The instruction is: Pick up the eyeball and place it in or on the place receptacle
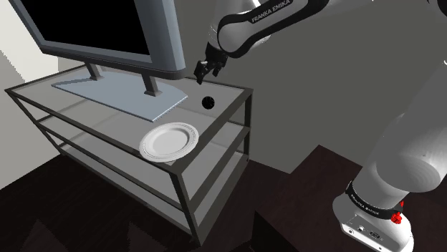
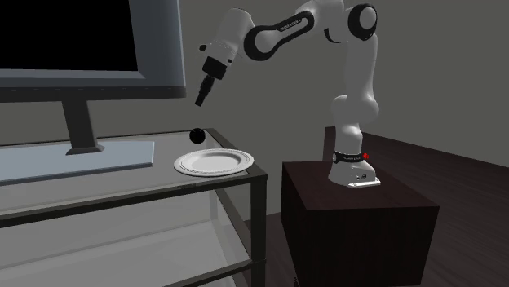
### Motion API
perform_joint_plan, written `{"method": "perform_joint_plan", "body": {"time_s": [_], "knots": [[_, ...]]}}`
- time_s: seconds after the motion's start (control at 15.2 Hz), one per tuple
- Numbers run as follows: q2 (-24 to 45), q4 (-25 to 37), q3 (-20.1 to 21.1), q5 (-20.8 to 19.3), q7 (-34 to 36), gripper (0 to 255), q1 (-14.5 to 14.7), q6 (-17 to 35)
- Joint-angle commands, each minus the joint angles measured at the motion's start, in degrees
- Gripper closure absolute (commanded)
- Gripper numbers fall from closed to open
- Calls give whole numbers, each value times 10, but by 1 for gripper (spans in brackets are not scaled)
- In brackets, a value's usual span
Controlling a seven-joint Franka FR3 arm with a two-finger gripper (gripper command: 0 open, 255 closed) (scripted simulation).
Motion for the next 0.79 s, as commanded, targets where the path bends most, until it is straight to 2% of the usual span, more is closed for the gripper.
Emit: {"method": "perform_joint_plan", "body": {"time_s": [0.0,0.13,0.2,0.73], "knots": [[0,0,0,0,0,0,0,0],[0,0,0,0,0,0,0,0],[0,0,0,0,0,255,0,0],[0,0,0,0,0,255,0,0]]}}
